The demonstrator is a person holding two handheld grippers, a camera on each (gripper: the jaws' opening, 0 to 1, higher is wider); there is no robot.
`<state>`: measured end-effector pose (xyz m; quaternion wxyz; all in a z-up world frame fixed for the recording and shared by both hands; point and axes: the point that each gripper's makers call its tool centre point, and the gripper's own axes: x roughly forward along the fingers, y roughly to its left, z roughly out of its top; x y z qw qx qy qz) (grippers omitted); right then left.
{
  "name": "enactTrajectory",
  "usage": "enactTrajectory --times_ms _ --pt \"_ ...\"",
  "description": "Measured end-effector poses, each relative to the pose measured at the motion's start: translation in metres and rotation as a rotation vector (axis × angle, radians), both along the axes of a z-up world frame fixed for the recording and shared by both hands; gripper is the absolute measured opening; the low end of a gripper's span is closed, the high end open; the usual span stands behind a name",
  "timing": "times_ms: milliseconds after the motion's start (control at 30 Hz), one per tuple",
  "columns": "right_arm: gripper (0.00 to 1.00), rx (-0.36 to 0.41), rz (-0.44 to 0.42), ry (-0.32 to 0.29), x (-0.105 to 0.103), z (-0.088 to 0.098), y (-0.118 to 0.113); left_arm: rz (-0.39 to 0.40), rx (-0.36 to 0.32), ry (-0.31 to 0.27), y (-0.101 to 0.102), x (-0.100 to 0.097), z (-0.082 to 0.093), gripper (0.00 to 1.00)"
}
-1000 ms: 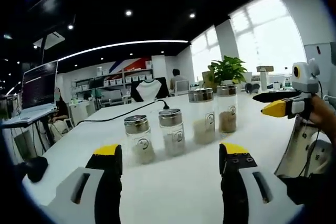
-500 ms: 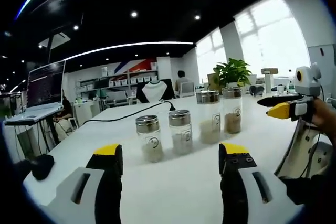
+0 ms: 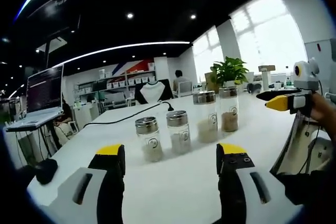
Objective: Rotate the seasoning bottle until the label or dispensing opening points toward the visible target arrow and the bottle remains upright within the marked orientation range
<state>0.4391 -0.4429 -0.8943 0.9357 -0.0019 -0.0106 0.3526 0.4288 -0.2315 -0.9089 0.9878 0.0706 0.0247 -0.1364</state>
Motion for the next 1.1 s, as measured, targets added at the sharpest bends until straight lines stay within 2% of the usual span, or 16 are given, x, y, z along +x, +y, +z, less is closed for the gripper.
enactTrajectory --times_ms 300,467,1100 --pt "0.67 -0.004 0.001 0.000 -0.0018 0.0009 -0.0001 -0.010 -0.002 -0.001 -0.0030 -0.0025 0.0032 0.73" --pt "0.67 -0.007 0.003 -0.002 -0.0005 0.0019 -0.0018 -0.020 0.023 -0.009 -0.0069 -0.0032 0.0066 0.74" --pt "0.66 -0.022 0.011 -0.005 0.0037 0.0026 -0.0034 -0.011 -0.008 0.002 -0.0032 -0.0018 0.0001 0.73"
